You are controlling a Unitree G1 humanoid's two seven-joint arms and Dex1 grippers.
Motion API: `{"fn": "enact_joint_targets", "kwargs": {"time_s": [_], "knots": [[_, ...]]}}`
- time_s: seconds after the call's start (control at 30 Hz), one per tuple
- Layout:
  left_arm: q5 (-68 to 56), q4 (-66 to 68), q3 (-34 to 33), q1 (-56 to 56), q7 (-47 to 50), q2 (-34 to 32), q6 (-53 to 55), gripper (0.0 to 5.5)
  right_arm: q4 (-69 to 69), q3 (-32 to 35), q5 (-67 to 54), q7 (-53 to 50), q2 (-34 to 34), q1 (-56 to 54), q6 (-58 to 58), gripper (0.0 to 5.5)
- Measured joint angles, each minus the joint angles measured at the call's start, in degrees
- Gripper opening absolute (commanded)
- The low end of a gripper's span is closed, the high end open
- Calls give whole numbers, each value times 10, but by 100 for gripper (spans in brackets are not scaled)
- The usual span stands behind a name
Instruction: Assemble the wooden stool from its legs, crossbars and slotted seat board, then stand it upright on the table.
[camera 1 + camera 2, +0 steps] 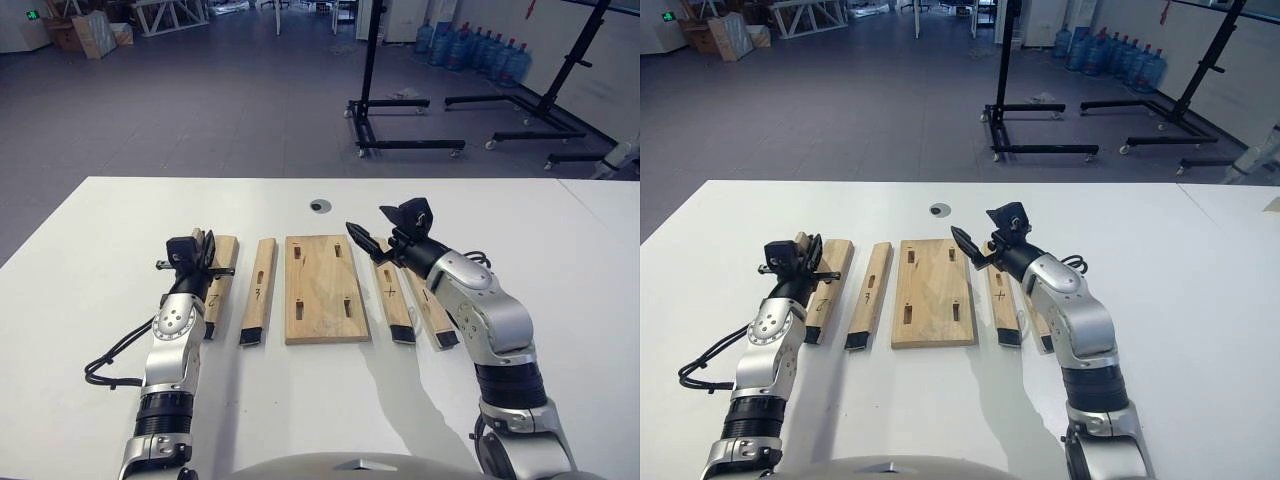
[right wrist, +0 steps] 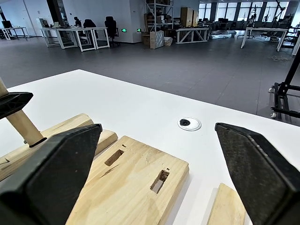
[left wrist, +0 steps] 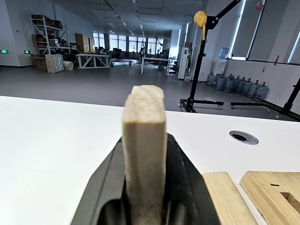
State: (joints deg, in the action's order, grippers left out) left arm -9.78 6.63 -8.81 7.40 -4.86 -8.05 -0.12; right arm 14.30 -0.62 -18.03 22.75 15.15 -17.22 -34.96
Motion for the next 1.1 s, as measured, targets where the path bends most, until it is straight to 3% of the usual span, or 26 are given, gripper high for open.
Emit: {"fn": "enact_joint_targets", "kwargs": {"time_s": [0.43, 0.57, 0.77, 0.93, 1.1], "knots": [[19, -4, -2, -14, 24, 1, 24, 236, -1, 1, 0, -8, -3, 0, 0, 444], [36, -101, -15, 31, 56, -18, 81, 236, -1, 1, 0, -12, -4, 0, 0, 444], [16, -254, -32, 149, 68, -59, 252, 236, 1, -1, -1, -13, -9, 0, 0, 444], [-18, -250, -47, 233, 63, -72, 369, 236, 2, -2, -1, -15, -12, 0, 0, 444], [-25, -192, -51, 207, 44, -71, 361, 236, 2, -2, -1, -14, -12, 0, 0, 444]]}}
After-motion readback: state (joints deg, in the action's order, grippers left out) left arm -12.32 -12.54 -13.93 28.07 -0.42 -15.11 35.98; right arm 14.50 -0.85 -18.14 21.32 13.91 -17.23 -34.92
